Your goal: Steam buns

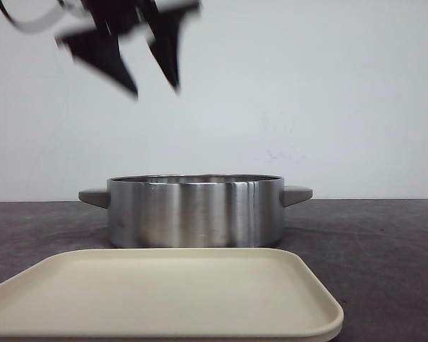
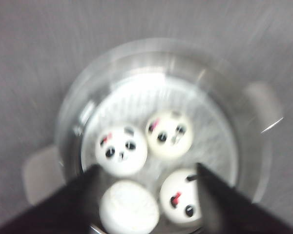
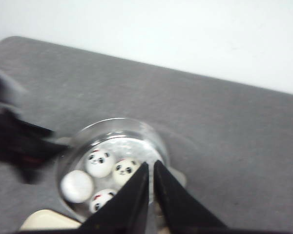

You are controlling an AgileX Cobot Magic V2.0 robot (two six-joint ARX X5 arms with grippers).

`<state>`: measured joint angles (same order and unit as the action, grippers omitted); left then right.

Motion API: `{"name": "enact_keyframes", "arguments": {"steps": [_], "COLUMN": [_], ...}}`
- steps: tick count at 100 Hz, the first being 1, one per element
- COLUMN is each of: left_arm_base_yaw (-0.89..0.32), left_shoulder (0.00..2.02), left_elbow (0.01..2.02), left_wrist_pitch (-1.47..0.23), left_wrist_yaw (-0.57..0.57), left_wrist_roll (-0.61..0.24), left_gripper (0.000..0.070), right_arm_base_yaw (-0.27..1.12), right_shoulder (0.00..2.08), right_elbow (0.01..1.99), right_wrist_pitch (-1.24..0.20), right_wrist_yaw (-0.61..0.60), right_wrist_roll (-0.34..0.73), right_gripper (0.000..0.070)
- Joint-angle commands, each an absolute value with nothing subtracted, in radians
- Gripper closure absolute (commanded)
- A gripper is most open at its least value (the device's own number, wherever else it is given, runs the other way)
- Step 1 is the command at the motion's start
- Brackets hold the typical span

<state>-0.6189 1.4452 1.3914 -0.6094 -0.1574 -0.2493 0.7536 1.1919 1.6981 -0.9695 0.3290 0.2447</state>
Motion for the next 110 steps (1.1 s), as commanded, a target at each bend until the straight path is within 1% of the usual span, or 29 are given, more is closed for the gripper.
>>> {"name": "enact_keyframes", "arguments": {"steps": [1, 9, 19, 37, 43, 54, 59, 67, 78, 91, 110], "left_arm_base_yaw": [-0.623, -0.623, -0.623, -0.623, -0.623, -0.623, -0.623, -0.623, -0.623, -0.623, -0.623], "left_shoulder": [1.386, 1.294, 1.194, 1.029, 0.962, 0.849, 0.8, 0.735, 0.681, 0.633, 0.58], "left_elbow": [1.414, 1.412, 1.4, 1.316, 1.259, 1.155, 1.107, 1.053, 1.04, 1.04, 1.04], "left_wrist_pitch": [-0.606, -0.606, -0.606, -0.606, -0.599, -0.576, -0.561, -0.556, -0.606, -0.636, -0.634], "left_wrist_yaw": [-0.164, -0.165, -0.167, -0.211, -0.212, -0.216, -0.219, -0.221, -0.221, -0.22, -0.22], "left_wrist_roll": [-0.216, -0.208, -0.208, -0.215, -0.22, -0.233, -0.245, -0.265, -0.308, -0.307, -0.307], "left_gripper": [0.0693, 0.07, 0.07, 0.07, 0.07, 0.07, 0.07, 0.07, 0.07, 0.07, 0.07], "right_arm_base_yaw": [0.764, 0.764, 0.764, 0.764, 0.764, 0.764, 0.764, 0.764, 0.764, 0.764, 0.764], "right_shoulder": [1.193, 1.171, 1.118, 0.963, 0.908, 0.829, 0.805, 0.786, 0.774, 0.769, 0.769], "right_elbow": [1.708, 1.679, 1.592, 1.299, 1.196, 1.06, 1.027, 1.017, 1.018, 1.018, 1.021], "right_wrist_pitch": [-0.954, -0.907, -0.785, -0.46, -0.36, -0.243, -0.216, -0.22, -0.192, -0.156, -0.154], "right_wrist_yaw": [0.347, 0.345, 0.339, 0.235, 0.231, 0.233, 0.236, 0.236, 0.236, 0.236, 0.236], "right_wrist_roll": [0.219, 0.209, 0.165, 0.089, 0.086, 0.086, 0.087, 0.087, 0.087, 0.087, 0.087], "right_gripper": [0.0691, 0.0691, 0.0691, 0.0691, 0.0691, 0.0691, 0.0691, 0.0691, 0.0691, 0.0691, 0.0691]}}
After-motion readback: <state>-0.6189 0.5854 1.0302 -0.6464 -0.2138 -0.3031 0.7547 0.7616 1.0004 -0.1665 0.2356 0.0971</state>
